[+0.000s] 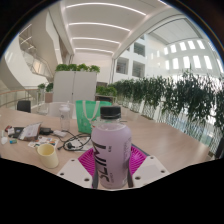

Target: Pour water

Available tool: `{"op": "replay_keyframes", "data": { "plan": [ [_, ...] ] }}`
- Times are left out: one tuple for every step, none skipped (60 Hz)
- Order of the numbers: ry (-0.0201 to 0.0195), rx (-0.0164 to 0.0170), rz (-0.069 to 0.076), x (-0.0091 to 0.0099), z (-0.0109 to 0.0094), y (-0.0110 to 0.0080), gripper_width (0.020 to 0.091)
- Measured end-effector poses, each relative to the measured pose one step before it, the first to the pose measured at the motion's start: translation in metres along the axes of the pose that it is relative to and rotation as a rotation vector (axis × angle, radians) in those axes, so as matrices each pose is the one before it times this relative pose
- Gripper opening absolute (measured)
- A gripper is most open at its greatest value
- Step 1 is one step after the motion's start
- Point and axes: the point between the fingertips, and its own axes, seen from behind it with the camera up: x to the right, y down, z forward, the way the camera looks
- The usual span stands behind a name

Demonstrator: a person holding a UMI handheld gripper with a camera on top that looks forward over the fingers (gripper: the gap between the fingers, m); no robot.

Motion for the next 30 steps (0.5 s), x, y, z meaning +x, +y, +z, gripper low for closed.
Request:
{"op": "replay_keyframes", "data": {
  "plan": [
    [0.01316, 0.01609, -0.0386, -0.01555, 0.01457, -0.00365, 0.0395],
    [0.00730, 0.00955, -0.0427, -0.00212, 0.00505, -0.01230, 0.0395],
    [0.00150, 0.00401, -0.0467, 0.01168, -0.00382, -0.01999, 0.0396],
    [0.00831, 0.00688, -0.0442, -0.00379, 0.00530, -0.01161, 0.0395],
    [0.00643, 0.00526, -0.0466, -0.00438, 0.00591, -0.01079, 0.0395],
    [0.00306, 0.00496, -0.0497, -0.00580, 0.00623, -0.01008, 0.0394],
    [0.00202, 0.00555, -0.0540, -0.00606, 0.00614, -0.00944, 0.0394],
    [-0.00117, 0.00770, -0.0571, 0.00155, 0.00389, -0.00978, 0.0394],
    [0.01498, 0.00786, -0.0624, -0.02296, 0.01514, -0.00429, 0.0395],
    [0.00751, 0.00341, -0.0700, -0.00856, 0.00620, -0.00746, 0.0394],
    [0.00633, 0.00110, -0.0727, -0.00690, 0.00531, -0.00663, 0.0395],
    [0.00049, -0.00205, -0.0749, 0.00827, -0.00223, -0.00756, 0.0395],
    [0.00733, -0.00246, -0.0728, -0.00818, 0.00618, -0.00513, 0.0394],
    [0.00341, -0.00351, -0.0746, -0.00845, 0.00551, -0.00458, 0.0393],
    [-0.00758, 0.00094, -0.0744, 0.00148, 0.00050, -0.00020, 0.0393],
    [0.00989, 0.00019, -0.0741, -0.02168, 0.01345, -0.00608, 0.0393],
    [0.00019, -0.00093, -0.0824, -0.00975, 0.00439, -0.00534, 0.0392],
    [-0.00059, -0.00275, -0.0849, -0.01020, 0.00443, -0.00502, 0.0392],
    [-0.00023, -0.00318, -0.0826, -0.00922, 0.00408, -0.00486, 0.0392],
    [-0.00970, -0.00207, -0.0836, 0.00031, -0.00592, -0.00181, 0.0391],
    [-0.01605, 0.01067, -0.0724, -0.00552, 0.00226, 0.00025, 0.0392],
    [-0.00901, 0.00936, -0.0721, -0.01022, 0.00106, -0.01023, 0.0391],
    [-0.02238, 0.02140, -0.0626, -0.01041, 0.01017, -0.00743, 0.0394],
    [-0.00299, 0.00895, -0.0715, -0.00698, 0.00295, -0.00733, 0.0395],
    [0.00256, 0.00161, -0.0727, -0.00435, 0.00165, -0.00481, 0.0393],
    [0.00227, -0.00145, -0.0719, -0.00368, 0.00156, -0.00464, 0.0393],
    [0.00295, -0.00094, -0.0678, -0.00319, 0.00167, -0.00464, 0.0394],
    [-0.00027, 0.00151, -0.0619, -0.00306, 0.00081, -0.00445, 0.0394],
    [-0.01135, 0.00560, -0.0597, -0.00132, -0.00595, 0.00130, 0.0394],
    [0.00031, -0.00422, -0.0501, -0.00377, 0.00212, -0.00252, 0.0389]
  ]
}}
